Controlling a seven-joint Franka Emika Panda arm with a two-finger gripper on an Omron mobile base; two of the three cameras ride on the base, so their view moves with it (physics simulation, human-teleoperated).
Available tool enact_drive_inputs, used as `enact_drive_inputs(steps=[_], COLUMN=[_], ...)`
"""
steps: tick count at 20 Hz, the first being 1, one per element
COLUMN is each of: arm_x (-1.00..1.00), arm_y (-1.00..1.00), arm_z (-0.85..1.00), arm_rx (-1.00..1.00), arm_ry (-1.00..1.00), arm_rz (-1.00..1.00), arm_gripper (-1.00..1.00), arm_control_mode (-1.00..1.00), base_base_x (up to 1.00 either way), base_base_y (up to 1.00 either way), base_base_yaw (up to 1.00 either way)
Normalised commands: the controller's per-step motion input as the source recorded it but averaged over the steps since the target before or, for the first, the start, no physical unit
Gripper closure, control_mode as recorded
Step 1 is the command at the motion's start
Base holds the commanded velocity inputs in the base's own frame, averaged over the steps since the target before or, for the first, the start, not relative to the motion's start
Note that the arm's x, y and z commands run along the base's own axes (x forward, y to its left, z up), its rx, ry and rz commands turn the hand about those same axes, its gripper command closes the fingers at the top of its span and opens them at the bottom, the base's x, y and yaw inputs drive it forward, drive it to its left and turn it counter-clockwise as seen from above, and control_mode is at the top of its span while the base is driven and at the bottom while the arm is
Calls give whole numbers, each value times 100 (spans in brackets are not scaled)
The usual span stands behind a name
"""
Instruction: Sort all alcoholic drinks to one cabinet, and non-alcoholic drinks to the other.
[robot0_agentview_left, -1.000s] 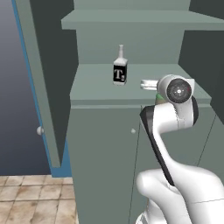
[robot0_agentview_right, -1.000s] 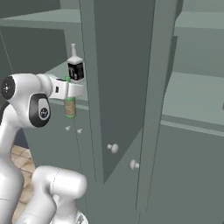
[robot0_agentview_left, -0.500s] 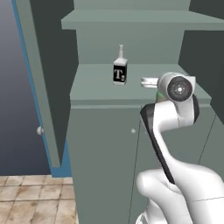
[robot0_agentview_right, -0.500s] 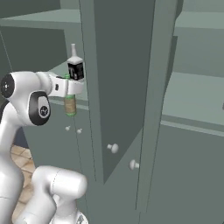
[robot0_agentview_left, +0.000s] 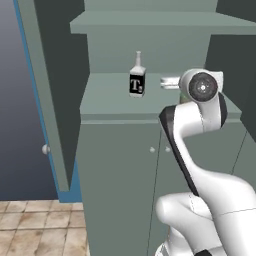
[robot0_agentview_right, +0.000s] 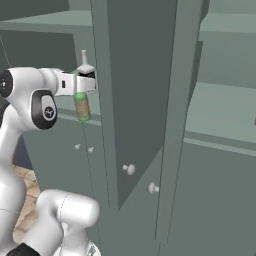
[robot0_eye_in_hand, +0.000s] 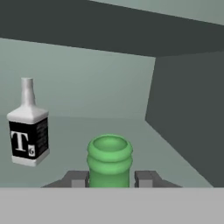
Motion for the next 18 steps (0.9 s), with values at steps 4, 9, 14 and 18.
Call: enact_drive_inputs(steps=[4,9,14,18], arm_x=[13,12,30,40], arm_y=[0,0,-10,-14], arm_z=[14,11,0,0], arm_rx=[-8,-7,-2,0], arm_ry=[-4,-6,-4,0], arm_rz=[0,0,2,4], arm_gripper=[100,100,100,100], arm_control_mode=[-100,-100,-100,-100], base_base_x=[0,0,0,0], base_base_y=[0,0,0,0], base_base_yaw=[0,0,0,0])
